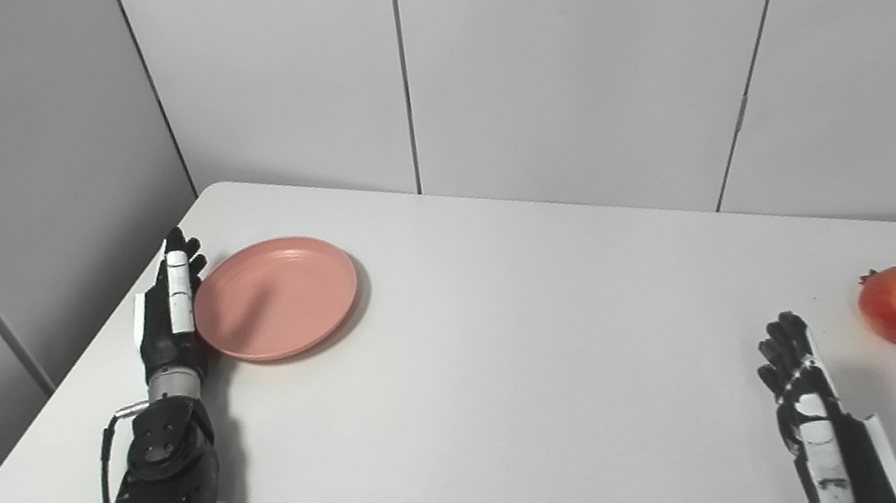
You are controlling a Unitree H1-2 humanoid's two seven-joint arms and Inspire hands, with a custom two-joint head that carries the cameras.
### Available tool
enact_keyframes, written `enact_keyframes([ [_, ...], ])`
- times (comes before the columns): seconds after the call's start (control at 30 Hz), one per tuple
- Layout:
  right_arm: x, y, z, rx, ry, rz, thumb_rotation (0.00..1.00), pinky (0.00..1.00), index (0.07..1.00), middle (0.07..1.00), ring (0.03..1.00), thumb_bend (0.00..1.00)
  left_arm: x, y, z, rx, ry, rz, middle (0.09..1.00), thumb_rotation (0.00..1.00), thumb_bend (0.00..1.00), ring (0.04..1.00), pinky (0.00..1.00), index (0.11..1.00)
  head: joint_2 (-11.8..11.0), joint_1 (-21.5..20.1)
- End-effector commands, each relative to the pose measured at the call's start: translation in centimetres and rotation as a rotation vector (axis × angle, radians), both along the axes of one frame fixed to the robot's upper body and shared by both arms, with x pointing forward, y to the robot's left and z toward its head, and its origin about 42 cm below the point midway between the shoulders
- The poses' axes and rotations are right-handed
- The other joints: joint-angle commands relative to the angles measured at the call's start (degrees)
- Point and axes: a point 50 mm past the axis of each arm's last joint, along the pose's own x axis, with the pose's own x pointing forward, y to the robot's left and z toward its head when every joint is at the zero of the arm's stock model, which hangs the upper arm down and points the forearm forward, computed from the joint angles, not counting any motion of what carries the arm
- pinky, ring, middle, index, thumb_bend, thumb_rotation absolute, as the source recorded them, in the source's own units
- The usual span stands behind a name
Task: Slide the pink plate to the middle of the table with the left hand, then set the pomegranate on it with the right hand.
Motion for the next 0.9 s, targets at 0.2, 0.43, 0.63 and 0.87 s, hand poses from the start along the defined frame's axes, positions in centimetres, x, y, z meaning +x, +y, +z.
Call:
enact_keyframes([
  [0.2, 0.1, -0.3, 0.8, 0.006, -0.027, -0.006, 1.0, 1.0, 1.0, 1.0, 1.0, 0.46, 1.9, -1.5, 2.2, 0.041, -0.061, -0.066, 0.938, 1.0, 0.79, 0.95, 0.97, 0.944, 0.2, -0.2],
  [0.43, 0.2, -0.2, 0.8, 0.01, -0.029, -0.008, 0.98, 1.0, 1.0, 1.0, 1.0, 0.48, 2.2, -3.1, 2.1, 0.021, -0.061, -0.122, 0.942, 1.0, 0.77, 0.938, 0.95, 0.943, 0.4, -0.6],
  [0.63, 0.2, -0.1, 0.9, 0.007, -0.029, -0.01, 0.98, 1.0, 1.0, 1.0, 1.0, 0.48, 2.2, -5.0, 2.4, 0.058, -0.052, -0.174, 0.962, 1.0, 0.77, 0.965, 0.97, 0.963, 0.6, -1.0],
  [0.87, 0.2, -0.1, 0.9, 0.006, -0.033, -0.013, 0.97, 1.0, 1.0, 1.0, 1.0, 0.49, 2.0, -7.5, 2.3, 0.065, -0.04, -0.235, 0.956, 1.0, 0.75, 0.953, 0.96, 0.966, 0.8, -1.6],
])
